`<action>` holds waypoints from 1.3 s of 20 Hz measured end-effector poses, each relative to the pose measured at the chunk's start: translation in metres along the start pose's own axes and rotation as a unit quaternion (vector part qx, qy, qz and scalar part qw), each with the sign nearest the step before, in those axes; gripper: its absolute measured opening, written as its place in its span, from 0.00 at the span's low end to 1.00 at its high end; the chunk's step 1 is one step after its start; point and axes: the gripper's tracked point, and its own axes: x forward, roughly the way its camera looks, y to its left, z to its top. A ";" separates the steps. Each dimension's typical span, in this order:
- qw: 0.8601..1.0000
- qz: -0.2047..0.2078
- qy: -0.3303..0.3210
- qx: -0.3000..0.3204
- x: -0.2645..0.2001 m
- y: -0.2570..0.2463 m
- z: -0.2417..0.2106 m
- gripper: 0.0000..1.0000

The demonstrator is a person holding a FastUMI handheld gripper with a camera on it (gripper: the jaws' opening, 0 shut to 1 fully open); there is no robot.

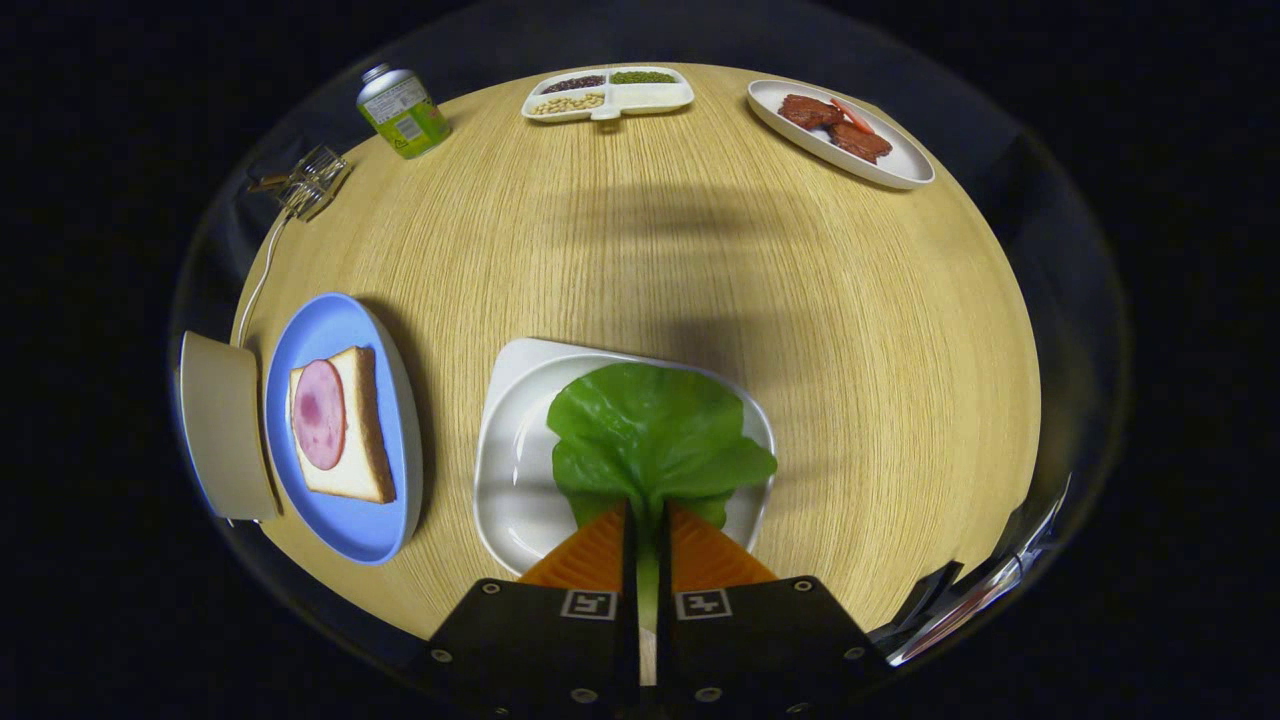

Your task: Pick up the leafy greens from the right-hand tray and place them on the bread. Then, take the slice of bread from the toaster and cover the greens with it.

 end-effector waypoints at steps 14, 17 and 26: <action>0.992 0.110 -0.028 0.058 -0.062 0.057 0.014 0.02; 0.989 0.136 -0.037 0.038 -0.079 0.081 0.020 0.02; 0.985 0.170 -0.038 -0.014 -0.084 0.151 0.029 0.03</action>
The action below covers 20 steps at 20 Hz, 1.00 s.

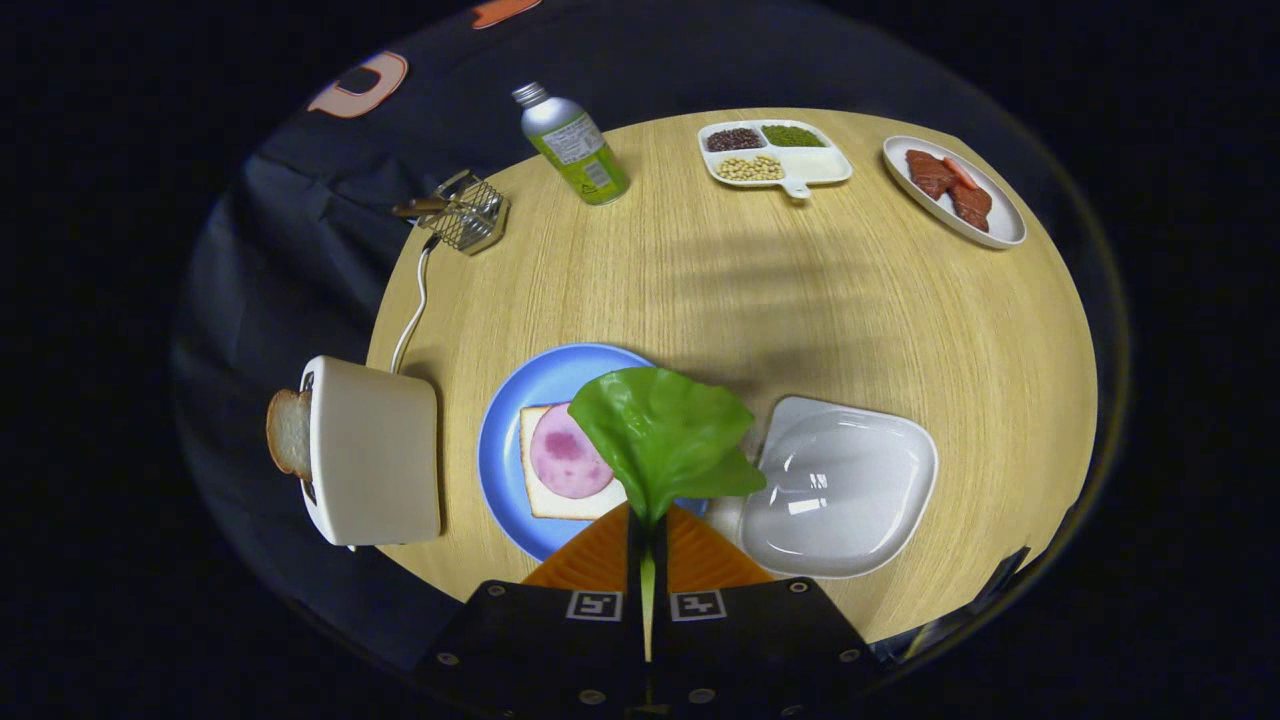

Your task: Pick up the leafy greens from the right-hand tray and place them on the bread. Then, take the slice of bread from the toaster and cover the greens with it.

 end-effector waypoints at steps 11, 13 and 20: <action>0.999 0.011 0.011 -0.031 0.038 0.052 0.010 0.15; 0.999 0.002 0.011 -0.037 0.044 0.053 0.013 0.21; 0.996 -0.043 0.009 -0.075 0.047 0.052 0.016 0.41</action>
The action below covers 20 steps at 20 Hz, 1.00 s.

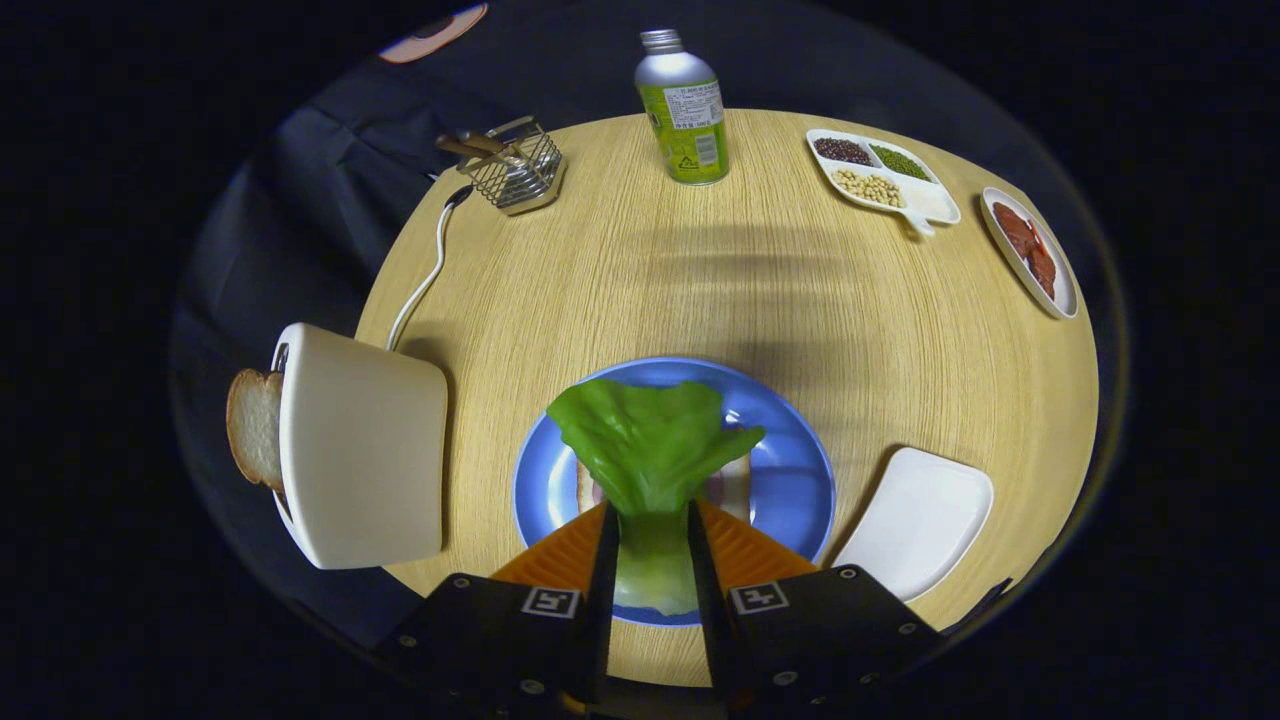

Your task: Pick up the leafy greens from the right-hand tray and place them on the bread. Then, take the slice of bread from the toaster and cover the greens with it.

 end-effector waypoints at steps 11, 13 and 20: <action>0.999 -0.016 -0.026 -0.017 -0.041 0.028 0.016 0.85; 0.999 -0.011 -0.036 -0.024 -0.059 0.044 0.022 0.89; 0.996 0.025 -0.071 -0.047 -0.114 0.115 0.046 0.93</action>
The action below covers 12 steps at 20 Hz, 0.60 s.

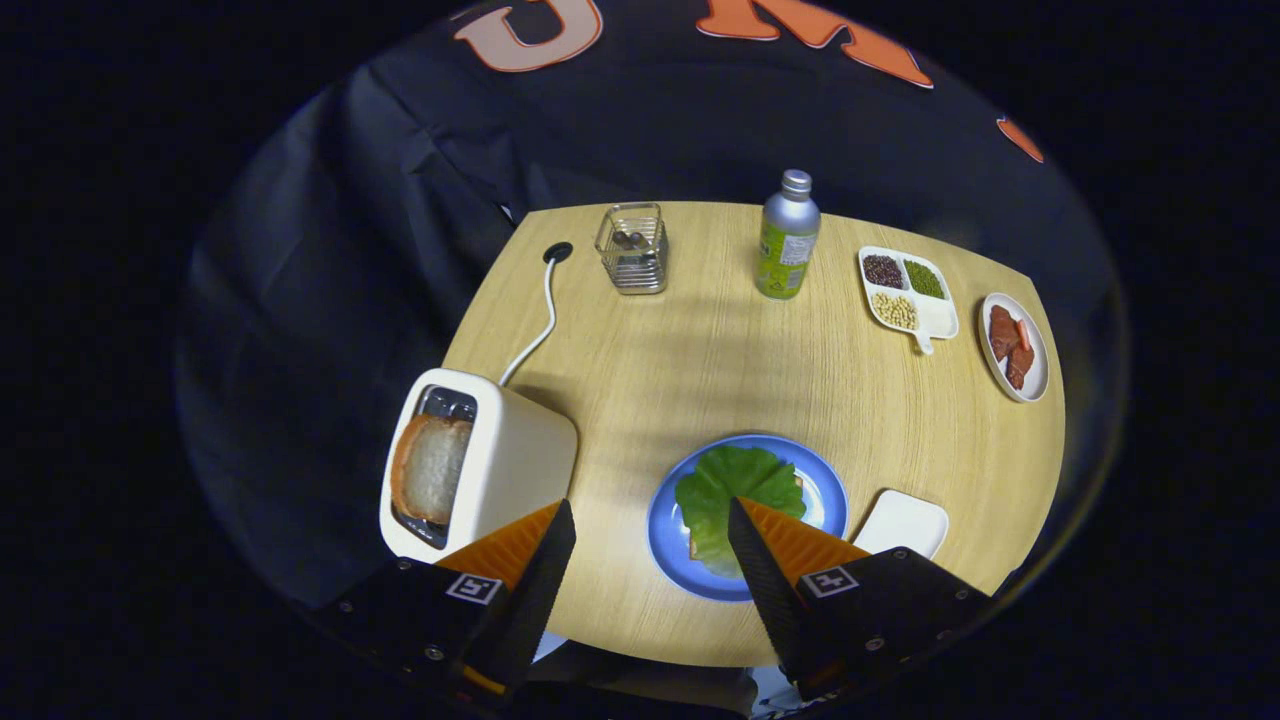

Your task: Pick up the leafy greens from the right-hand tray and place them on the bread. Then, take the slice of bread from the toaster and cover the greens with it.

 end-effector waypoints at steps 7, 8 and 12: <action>0.999 0.041 0.013 -0.010 -0.007 0.075 0.010 0.93; 0.999 0.041 0.012 -0.015 -0.007 0.084 0.013 0.93; 0.999 0.046 0.026 -0.013 0.002 0.115 0.016 0.91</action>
